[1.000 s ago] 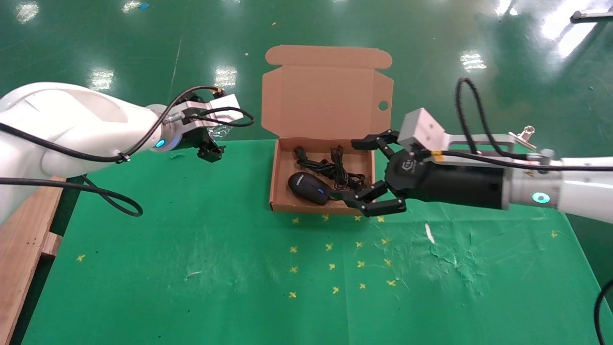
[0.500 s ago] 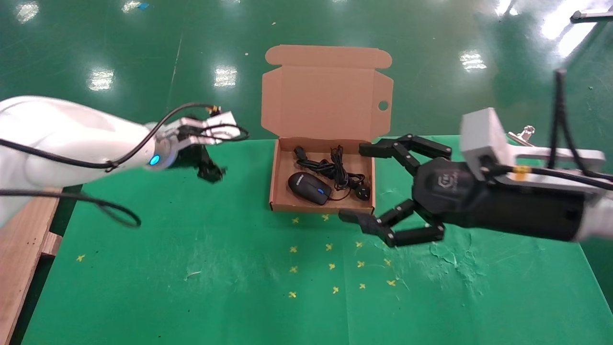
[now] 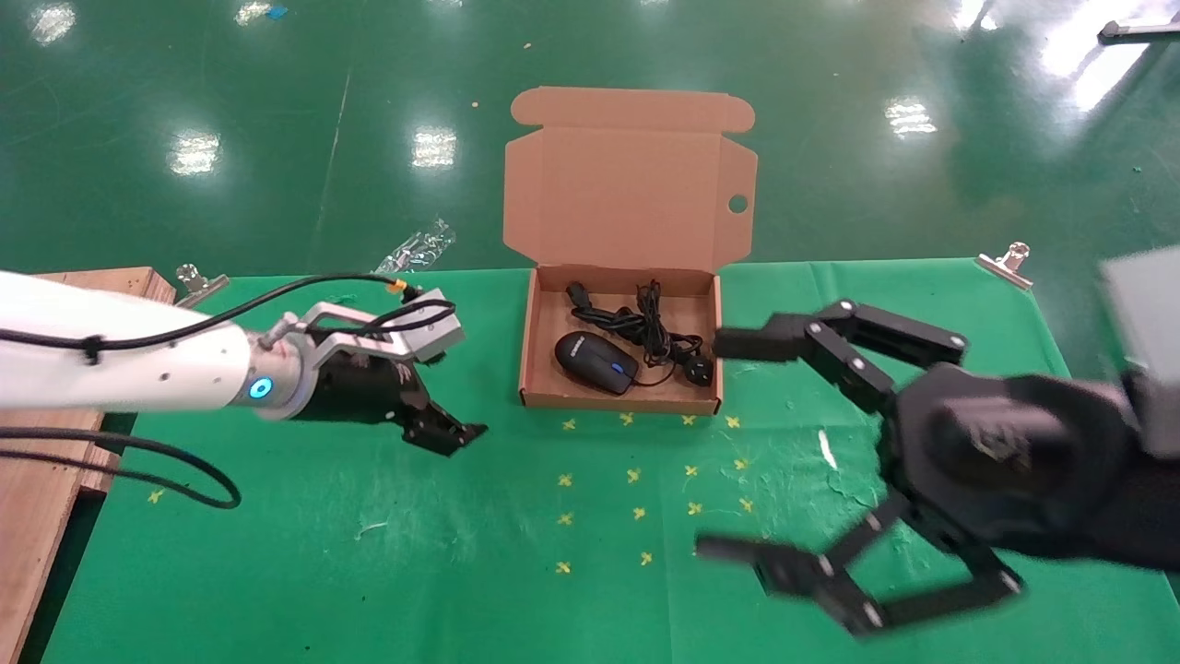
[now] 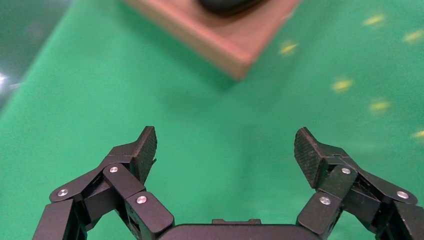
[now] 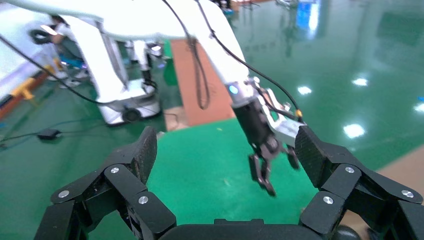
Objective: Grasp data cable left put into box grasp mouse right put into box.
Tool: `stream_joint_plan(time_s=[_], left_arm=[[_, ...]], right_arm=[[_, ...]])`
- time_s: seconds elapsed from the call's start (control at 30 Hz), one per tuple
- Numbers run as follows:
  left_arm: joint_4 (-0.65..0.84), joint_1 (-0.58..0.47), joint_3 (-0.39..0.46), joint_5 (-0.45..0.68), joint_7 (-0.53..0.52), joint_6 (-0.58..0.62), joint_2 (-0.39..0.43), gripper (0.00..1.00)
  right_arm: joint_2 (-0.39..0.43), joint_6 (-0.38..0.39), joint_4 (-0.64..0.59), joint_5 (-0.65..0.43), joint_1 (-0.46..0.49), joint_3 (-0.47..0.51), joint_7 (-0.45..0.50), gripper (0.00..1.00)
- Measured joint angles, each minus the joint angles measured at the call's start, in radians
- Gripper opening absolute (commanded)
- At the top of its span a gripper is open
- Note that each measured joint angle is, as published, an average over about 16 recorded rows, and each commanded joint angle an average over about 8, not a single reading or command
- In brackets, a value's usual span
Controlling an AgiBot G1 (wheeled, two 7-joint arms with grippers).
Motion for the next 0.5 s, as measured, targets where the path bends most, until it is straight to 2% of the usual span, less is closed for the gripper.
stream_joint_plan(time_s=[0.5], left_arm=[[-0.088,0.166,-0.277,-0.393,0.225,0.188,-0.132,1.00]], right_arm=[[0.018,-0.012,0.021,0.030,-0.015,0.009,0.006,1.00]])
